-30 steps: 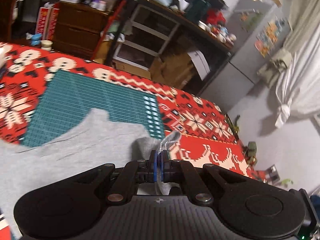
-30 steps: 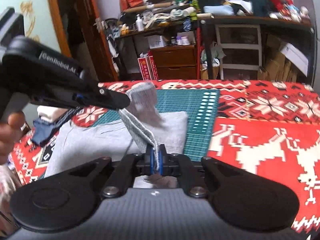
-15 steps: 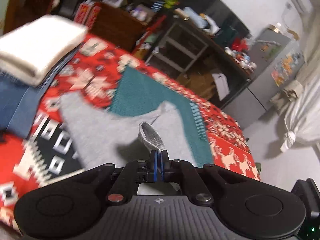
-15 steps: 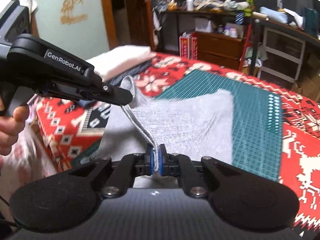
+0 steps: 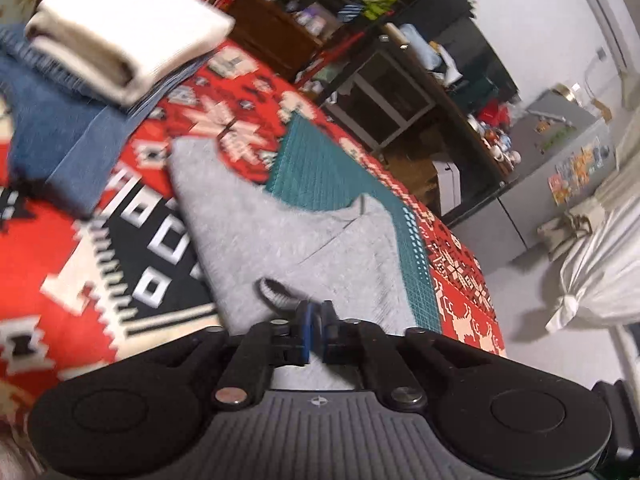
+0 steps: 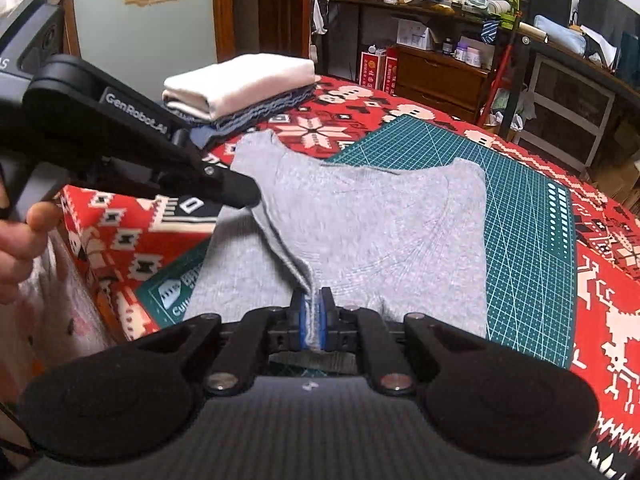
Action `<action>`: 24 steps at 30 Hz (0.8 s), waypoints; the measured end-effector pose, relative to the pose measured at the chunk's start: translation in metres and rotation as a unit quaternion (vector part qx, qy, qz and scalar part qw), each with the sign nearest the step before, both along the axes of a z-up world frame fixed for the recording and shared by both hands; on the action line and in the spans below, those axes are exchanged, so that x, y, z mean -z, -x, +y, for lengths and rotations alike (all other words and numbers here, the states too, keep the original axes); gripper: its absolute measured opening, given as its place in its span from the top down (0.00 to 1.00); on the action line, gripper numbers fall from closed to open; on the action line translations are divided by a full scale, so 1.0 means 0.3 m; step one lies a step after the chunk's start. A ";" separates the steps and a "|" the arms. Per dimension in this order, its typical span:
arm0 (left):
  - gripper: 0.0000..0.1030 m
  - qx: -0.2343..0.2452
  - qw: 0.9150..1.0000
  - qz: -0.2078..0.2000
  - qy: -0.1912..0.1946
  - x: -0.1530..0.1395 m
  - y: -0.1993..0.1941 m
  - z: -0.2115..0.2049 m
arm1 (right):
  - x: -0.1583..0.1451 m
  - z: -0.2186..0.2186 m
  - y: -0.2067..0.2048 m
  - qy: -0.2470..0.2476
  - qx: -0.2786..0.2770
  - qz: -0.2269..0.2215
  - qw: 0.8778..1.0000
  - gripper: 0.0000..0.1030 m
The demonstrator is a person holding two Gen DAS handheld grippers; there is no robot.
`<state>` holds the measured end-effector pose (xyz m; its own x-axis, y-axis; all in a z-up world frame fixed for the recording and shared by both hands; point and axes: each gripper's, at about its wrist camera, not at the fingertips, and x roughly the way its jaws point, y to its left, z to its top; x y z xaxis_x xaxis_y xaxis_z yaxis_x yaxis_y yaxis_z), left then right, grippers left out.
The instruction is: Fold clothes
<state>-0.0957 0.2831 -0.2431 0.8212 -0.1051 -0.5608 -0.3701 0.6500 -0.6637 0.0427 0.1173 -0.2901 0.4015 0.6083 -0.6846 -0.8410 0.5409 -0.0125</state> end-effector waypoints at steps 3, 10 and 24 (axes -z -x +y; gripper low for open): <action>0.89 -0.019 0.999 -0.001 0.034 0.034 0.028 0.034 | -0.002 -0.001 0.011 0.002 0.002 -0.003 1.000 0.89; 0.81 -0.025 1.000 0.013 -0.003 0.018 -0.007 0.053 | 0.000 -0.020 0.046 0.030 -0.001 -0.037 0.999 0.89; 0.99 -0.001 0.988 -0.003 -0.157 -0.110 -0.080 0.023 | -0.062 0.040 0.033 -0.002 0.017 -0.007 1.000 0.94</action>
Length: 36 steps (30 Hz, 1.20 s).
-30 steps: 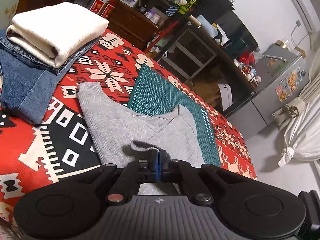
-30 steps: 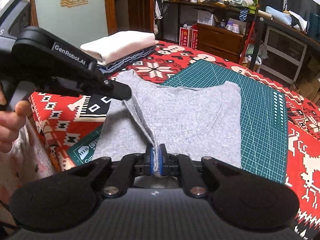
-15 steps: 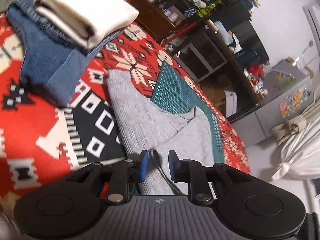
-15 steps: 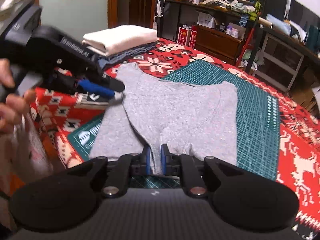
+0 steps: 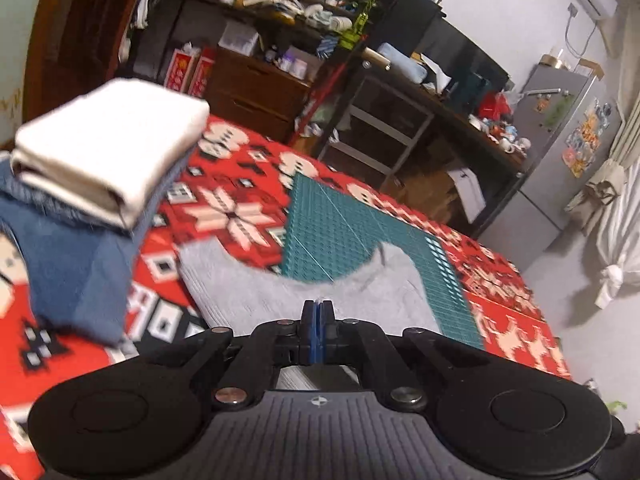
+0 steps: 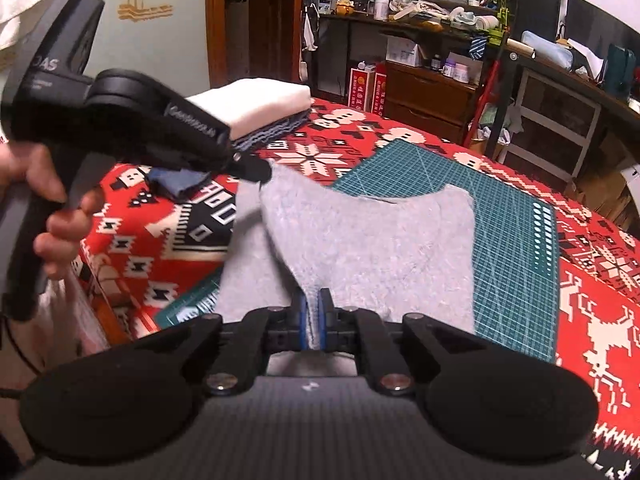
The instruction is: Fold clothes
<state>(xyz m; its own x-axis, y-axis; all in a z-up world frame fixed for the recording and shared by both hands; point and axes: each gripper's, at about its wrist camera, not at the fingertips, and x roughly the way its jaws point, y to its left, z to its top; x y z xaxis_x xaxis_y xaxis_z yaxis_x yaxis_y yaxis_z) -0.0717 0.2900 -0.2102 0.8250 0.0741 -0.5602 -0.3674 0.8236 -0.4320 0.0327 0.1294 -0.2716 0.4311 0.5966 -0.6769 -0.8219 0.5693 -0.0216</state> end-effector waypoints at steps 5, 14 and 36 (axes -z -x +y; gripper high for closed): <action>0.99 -0.010 1.000 0.028 -0.008 0.054 -0.034 0.045 | 0.050 0.037 -0.002 -0.007 -0.003 0.040 0.999 0.88; 0.89 -0.018 0.998 0.038 0.052 0.086 0.063 0.066 | -0.003 -0.087 0.010 -0.041 0.015 0.059 0.997 0.87; 0.95 0.061 0.985 0.123 0.105 0.147 0.110 -0.145 | 0.075 -0.362 -0.286 -0.069 0.110 0.154 0.979 0.96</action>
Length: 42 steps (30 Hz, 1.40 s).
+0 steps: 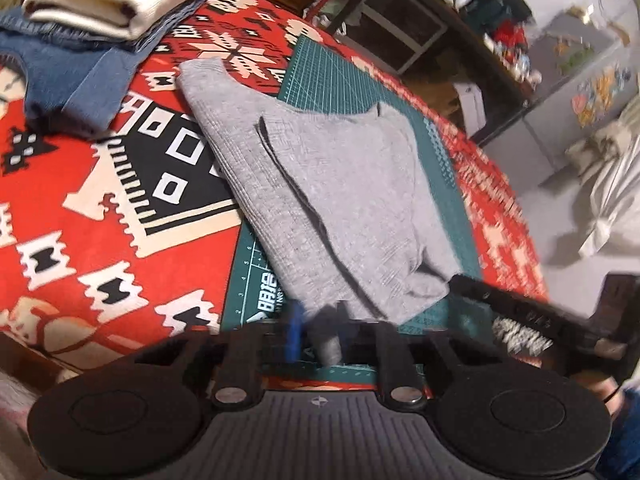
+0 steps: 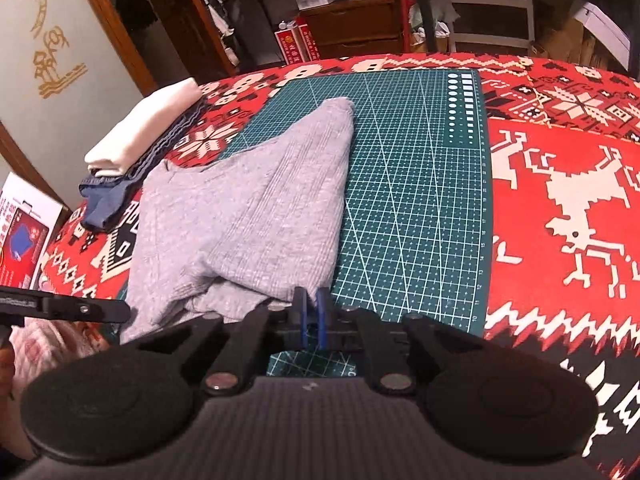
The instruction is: Fold clothes
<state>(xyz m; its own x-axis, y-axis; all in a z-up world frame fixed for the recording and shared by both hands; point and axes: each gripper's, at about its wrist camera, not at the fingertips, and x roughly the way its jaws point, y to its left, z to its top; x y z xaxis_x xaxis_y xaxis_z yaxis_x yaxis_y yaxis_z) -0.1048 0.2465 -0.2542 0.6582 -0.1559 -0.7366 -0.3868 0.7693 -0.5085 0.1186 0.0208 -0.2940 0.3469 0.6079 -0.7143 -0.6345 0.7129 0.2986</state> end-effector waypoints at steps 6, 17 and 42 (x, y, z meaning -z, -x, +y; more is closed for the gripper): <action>0.96 0.030 0.999 -0.002 -0.013 -0.006 0.010 0.001 | -0.031 -0.056 0.070 0.006 0.015 0.015 1.000 0.97; 0.96 0.101 0.995 0.025 -0.011 -0.009 0.056 0.016 | -0.034 -0.171 0.298 0.018 0.031 0.065 0.997 0.96; 0.71 0.109 0.976 -0.066 -0.177 -0.078 -0.217 0.047 | -0.143 -0.140 0.098 -0.005 0.090 -0.051 0.995 0.88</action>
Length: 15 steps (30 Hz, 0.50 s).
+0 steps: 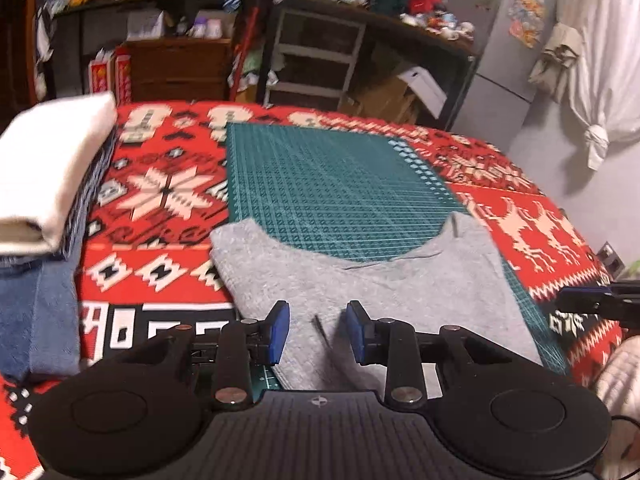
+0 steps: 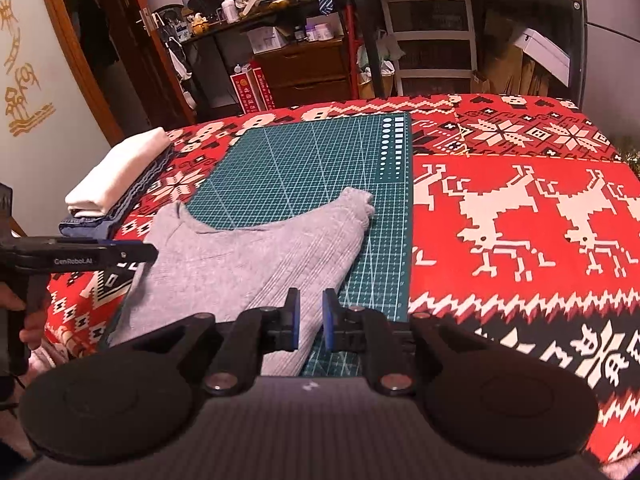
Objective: Fold clothes
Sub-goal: 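Open both grippers and release the folded side onto the shirt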
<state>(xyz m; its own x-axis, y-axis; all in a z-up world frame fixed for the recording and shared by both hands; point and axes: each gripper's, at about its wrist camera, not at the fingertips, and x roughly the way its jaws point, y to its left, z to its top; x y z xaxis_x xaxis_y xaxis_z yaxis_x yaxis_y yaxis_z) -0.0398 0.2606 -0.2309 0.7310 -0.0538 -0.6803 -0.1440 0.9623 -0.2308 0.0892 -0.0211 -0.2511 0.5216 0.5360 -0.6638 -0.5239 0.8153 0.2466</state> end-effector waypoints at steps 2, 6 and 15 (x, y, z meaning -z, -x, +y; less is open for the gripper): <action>0.94 -0.005 1.000 0.001 0.016 0.013 -0.006 0.012 | 0.001 0.007 -0.024 -0.004 0.002 -0.008 1.000 0.88; 1.00 -0.001 1.000 -0.010 0.005 -0.018 0.013 -0.002 | 0.001 0.044 -0.097 -0.009 0.005 -0.013 1.000 0.88; 1.00 -0.047 0.999 -0.007 0.007 -0.073 0.056 0.027 | 0.089 0.177 -0.271 0.029 0.002 -0.009 1.000 0.88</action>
